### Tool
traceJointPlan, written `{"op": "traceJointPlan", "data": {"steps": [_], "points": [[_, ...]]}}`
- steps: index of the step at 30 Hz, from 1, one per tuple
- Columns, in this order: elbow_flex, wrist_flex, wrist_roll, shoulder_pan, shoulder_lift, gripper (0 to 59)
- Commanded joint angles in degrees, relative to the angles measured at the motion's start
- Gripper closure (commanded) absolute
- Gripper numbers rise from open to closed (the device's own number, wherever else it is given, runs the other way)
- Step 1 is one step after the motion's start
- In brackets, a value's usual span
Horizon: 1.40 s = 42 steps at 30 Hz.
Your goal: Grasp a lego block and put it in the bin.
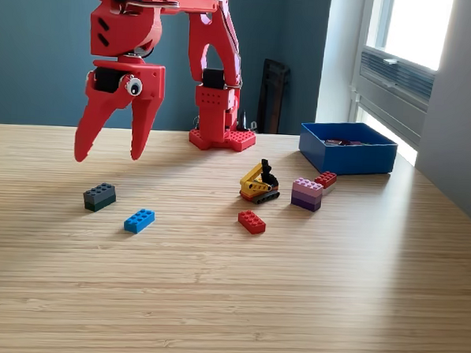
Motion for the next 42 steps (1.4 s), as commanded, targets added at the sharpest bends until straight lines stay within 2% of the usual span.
{"op": "traceJointPlan", "data": {"steps": [1,7,8,11,14,17,20,24,30,42], "points": [[-0.8,-2.3,-10.6,-1.6,1.1,17.8],[3.8,-2.2,-55.0,-2.5,1.1,25.3],[4.6,-2.3,-60.5,-2.1,1.1,26.4],[6.2,-2.2,-73.5,-0.8,1.1,29.9],[7.6,-2.2,-81.5,0.4,1.1,32.1],[8.5,-2.4,-86.0,0.9,1.1,33.8],[8.3,-4.7,-86.3,0.9,1.1,34.5],[4.3,-5.4,-86.2,0.8,0.9,34.8],[2.9,-6.3,-86.2,0.3,0.6,35.0],[-9.9,-4.3,-83.0,-1.5,-14.7,35.0]]}}
